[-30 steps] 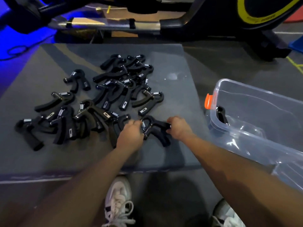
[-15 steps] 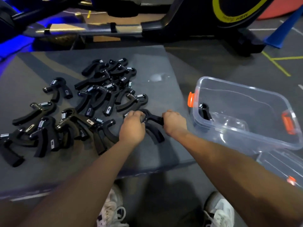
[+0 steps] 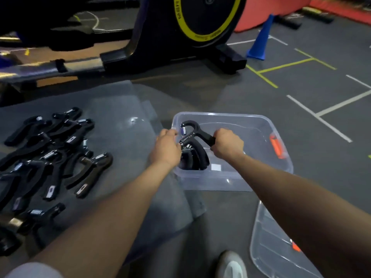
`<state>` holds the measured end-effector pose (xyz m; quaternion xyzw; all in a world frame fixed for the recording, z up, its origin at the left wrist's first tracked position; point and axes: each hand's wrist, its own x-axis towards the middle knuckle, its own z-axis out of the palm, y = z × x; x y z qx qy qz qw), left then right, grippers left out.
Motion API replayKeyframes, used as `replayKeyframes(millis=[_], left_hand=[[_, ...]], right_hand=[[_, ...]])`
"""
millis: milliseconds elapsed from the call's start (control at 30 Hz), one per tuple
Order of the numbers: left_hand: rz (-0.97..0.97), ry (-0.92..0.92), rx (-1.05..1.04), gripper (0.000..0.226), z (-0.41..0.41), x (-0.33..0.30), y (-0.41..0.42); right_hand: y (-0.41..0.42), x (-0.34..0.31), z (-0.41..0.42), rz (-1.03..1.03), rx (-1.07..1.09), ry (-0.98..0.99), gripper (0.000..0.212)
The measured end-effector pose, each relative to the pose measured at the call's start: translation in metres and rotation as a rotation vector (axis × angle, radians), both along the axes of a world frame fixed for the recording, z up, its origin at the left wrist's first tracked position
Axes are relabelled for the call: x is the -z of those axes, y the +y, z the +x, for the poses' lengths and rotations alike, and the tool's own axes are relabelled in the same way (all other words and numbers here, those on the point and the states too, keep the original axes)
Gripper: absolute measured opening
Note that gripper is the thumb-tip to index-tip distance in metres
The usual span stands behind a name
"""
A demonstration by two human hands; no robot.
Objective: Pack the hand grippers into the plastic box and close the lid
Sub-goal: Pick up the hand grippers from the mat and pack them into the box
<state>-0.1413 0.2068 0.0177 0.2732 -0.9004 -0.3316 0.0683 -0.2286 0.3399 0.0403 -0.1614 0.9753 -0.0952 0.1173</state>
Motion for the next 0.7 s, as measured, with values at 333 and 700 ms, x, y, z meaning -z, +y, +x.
replayKeyframes(millis=[333, 700], left_hand=[[-0.213, -0.140, 0.035, 0.055, -0.086, 0.071, -0.001], [-0.335, -0.114, 0.013, 0.061, -0.106, 0.097, -0.010]], right_hand=[[0.019, 0.083, -0.071, 0.040, 0.187, -0.196, 0.007], [0.009, 0.136, -0.093, -0.008, 0.292, -0.328, 0.025]])
